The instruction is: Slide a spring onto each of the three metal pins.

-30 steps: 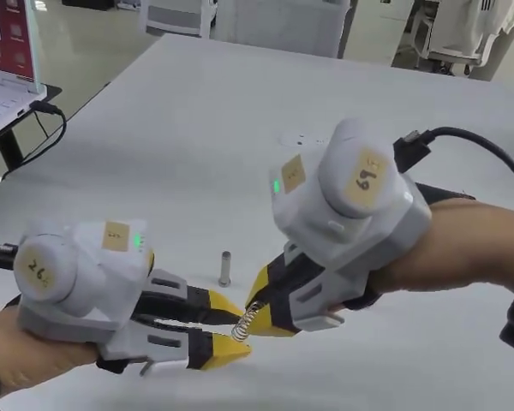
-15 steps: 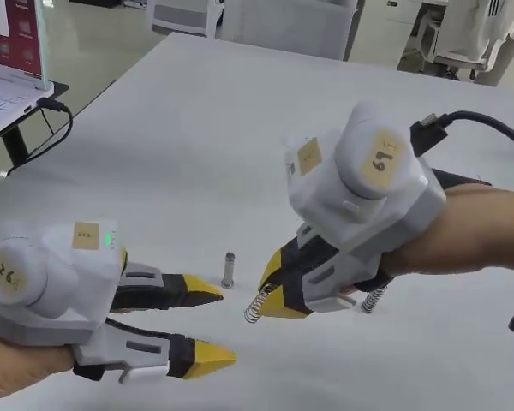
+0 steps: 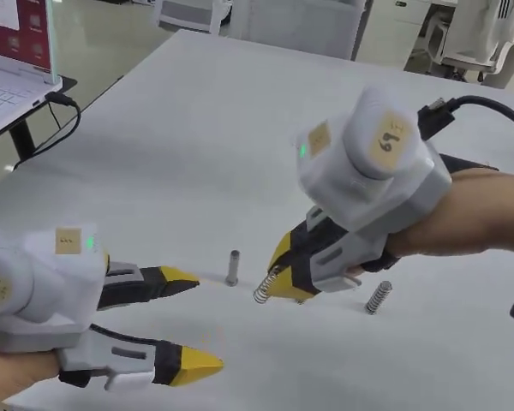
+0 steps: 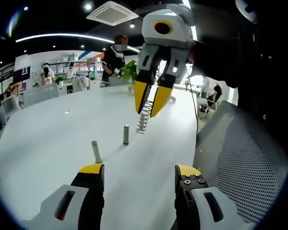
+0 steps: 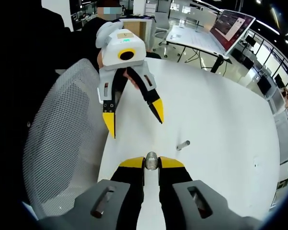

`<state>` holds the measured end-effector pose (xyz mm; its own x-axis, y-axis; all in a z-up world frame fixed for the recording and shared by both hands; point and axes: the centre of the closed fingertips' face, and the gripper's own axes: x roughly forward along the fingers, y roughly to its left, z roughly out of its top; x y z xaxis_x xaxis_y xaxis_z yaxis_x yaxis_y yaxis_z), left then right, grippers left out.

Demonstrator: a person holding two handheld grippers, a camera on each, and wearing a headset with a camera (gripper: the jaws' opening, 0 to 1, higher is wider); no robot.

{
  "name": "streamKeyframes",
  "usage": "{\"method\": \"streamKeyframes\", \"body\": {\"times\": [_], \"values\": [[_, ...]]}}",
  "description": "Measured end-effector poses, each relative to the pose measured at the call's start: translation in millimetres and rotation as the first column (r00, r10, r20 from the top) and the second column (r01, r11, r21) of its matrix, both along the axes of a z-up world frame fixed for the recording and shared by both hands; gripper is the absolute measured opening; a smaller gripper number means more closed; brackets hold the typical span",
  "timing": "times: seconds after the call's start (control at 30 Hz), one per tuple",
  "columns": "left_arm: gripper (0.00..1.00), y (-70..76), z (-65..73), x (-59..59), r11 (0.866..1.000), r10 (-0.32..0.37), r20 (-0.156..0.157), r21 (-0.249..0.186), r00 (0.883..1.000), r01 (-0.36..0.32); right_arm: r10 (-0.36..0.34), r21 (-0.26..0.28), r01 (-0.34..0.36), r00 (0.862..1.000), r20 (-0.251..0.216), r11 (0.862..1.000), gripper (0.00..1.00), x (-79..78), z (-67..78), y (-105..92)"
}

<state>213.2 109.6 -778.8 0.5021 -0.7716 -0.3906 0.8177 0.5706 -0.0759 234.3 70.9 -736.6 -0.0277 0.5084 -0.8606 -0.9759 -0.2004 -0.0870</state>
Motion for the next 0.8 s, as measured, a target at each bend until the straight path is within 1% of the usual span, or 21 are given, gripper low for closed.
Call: {"method": "streamKeyframes", "body": {"times": [0.2, 0.43, 0.47, 0.7, 0.8], "values": [[0.58, 5.7, -0.3, 0.2, 0.999, 0.037, 0.002, -0.010, 0.999, -0.037, 0.003, 0.001, -0.003, 1.000, 0.019, 1.000, 0.08, 11.8, 8.2, 5.6], [0.58, 4.1, 2.4, -2.1, 0.998, 0.056, 0.006, -0.025, 0.998, -0.056, 0.000, 0.001, 0.000, 0.999, 0.034, 1.000, 0.08, 29.1, 15.8, 12.4], [0.58, 3.7, 3.1, -2.1, 0.998, 0.059, 0.007, -0.028, 0.998, -0.058, 0.001, 0.000, -0.001, 0.999, 0.036, 1.000, 0.08, 33.2, 15.9, 13.7], [0.58, -0.8, 6.6, -3.2, 0.998, 0.059, 0.012, -0.036, 0.998, -0.058, 0.006, -0.008, -0.005, 0.999, 0.035, 1.000, 0.08, 46.8, 17.2, 23.0], [0.58, -0.8, 7.1, -3.2, 0.997, 0.061, 0.013, -0.038, 0.998, -0.061, 0.013, -0.027, -0.012, 0.999, 0.035, 1.000, 0.08, 52.3, 13.6, 27.1]]}}
